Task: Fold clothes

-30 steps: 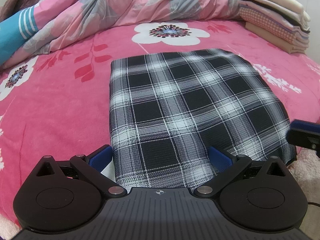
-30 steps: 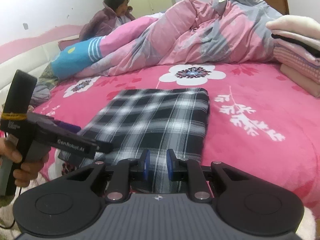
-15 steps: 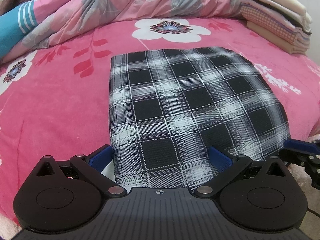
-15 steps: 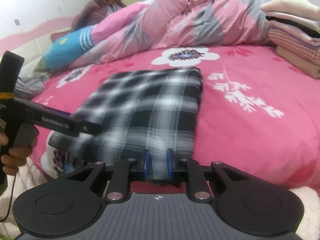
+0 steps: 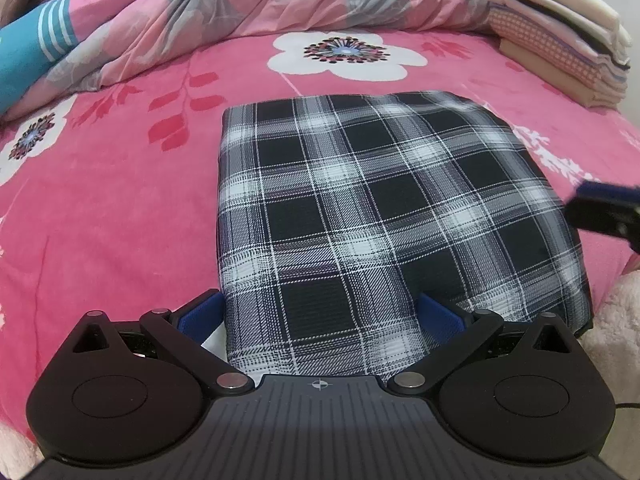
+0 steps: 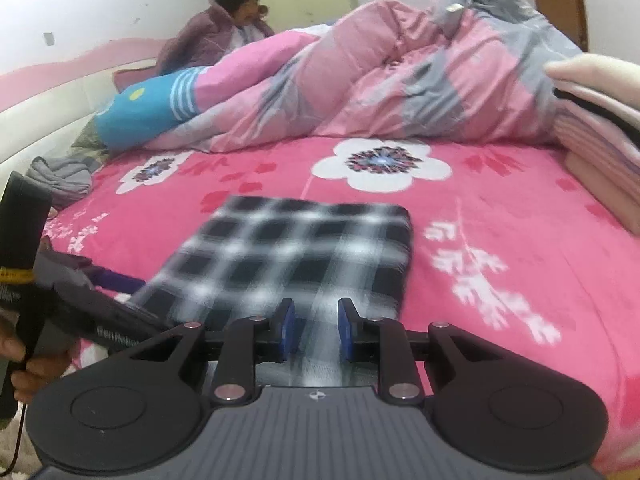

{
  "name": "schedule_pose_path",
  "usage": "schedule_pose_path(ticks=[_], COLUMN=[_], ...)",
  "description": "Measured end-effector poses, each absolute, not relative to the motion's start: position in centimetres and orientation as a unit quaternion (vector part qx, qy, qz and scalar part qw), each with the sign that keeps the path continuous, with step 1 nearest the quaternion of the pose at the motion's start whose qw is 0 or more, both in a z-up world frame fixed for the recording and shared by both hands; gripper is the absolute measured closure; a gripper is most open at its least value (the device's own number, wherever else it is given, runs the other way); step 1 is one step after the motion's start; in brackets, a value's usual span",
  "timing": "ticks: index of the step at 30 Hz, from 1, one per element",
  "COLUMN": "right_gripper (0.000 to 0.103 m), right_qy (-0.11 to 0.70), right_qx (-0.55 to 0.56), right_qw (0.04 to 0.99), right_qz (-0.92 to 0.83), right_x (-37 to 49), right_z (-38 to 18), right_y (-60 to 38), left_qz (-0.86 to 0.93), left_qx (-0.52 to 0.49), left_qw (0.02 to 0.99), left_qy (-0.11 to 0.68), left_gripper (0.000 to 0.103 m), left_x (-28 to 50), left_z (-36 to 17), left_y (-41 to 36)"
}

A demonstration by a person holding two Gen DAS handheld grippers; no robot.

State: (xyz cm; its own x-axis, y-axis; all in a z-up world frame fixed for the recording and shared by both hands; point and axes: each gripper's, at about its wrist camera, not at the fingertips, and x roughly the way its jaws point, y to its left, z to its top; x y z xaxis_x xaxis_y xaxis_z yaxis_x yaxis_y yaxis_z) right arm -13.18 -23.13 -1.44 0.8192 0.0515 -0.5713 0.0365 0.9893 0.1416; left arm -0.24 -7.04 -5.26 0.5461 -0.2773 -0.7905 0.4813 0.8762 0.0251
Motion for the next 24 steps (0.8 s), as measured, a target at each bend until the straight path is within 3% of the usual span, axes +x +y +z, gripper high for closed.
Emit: schedule_pose_path(ticks=[18, 24], right_gripper=[0.078, 0.073], right_qy=[0.316, 0.316], right_qx=[0.122, 0.134], right_qw=[0.941, 0.939], right_qz=[-0.013, -0.016], right_x=[-9.1, -8.6], right_z=[-4.3, -4.5], right_y=[-26.2, -26.9], left_qz=[-0.209, -0.206], left_qx=[0.125, 0.125], left_qw=[0.87, 0.871], left_qy=[0.428, 0.428], left_gripper=[0.0, 0.0], left_x=[-0.4, -0.5], left_z=[-5.2, -5.2], left_y=[-7.4, -7.4])
